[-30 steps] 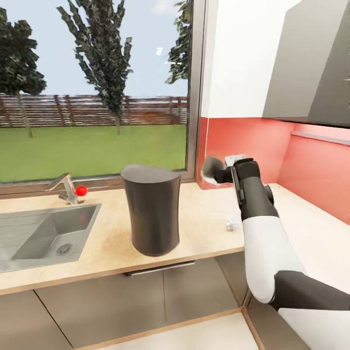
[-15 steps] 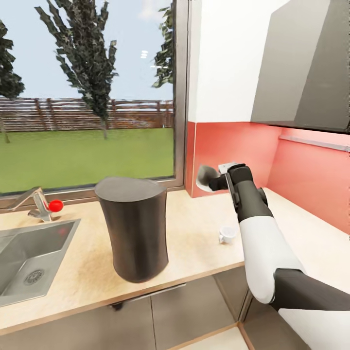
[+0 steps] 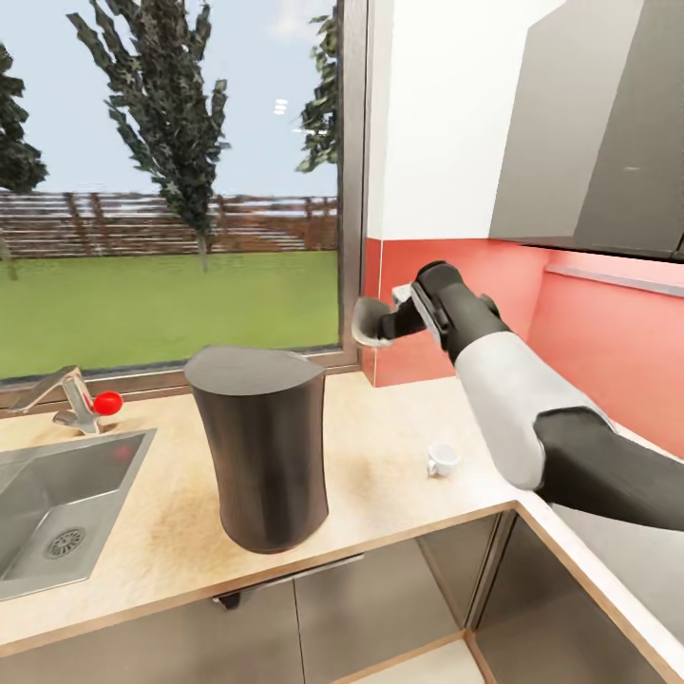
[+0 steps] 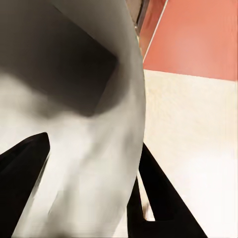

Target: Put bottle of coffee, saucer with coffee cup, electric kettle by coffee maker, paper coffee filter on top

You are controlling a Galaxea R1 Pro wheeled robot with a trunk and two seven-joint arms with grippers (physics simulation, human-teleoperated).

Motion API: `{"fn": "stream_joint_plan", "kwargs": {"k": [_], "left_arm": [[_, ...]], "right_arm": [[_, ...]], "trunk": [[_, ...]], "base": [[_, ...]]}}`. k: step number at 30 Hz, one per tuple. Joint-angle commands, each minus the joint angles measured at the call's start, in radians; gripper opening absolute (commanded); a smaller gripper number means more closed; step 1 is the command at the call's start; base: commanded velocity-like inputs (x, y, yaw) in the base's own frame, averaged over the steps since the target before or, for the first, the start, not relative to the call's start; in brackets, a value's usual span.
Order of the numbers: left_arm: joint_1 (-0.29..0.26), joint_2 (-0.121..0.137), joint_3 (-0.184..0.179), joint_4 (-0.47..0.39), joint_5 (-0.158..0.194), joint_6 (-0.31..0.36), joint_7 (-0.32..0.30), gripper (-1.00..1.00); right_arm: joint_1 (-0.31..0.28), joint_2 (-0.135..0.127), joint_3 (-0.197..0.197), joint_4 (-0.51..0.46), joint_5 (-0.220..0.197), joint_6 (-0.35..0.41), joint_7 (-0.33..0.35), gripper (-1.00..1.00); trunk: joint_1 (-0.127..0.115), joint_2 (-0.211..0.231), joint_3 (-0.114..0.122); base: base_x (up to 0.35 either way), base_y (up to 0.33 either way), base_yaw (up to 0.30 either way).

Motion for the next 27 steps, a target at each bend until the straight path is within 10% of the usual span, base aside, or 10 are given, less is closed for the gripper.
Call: {"fn": "stream_joint_plan", "kwargs": {"k": [1,6,27], "left_arm": [[0.0,0.0,0.001,0.004,-0.002,-0.002,0.002,1.0],[0.007,-0.001,0.002,0.004,-0.002,0.099,0.006,1.0],[0.026,0.009,-0.002,0.003,-0.007,0.222,0.004,1.0]], "right_arm": [[-0.04,0.0,0.001,0.039,0.009,0.003,0.008,-1.0],[-0.161,0.0,-0.003,0.192,-0.029,0.003,0.008,-1.0],[-0.173,0.0,-0.006,0.363,-0.132,0.0,0.01,-1.0]], "trunk": [[0.0,-0.001,-0.001],[0.0,-0.001,-0.001],[0.0,-0.001,-0.001]], "base": [[0.0,0.0,0.0],[0.0,0.0,0.0],[0.0,0.0,0.0]]}}
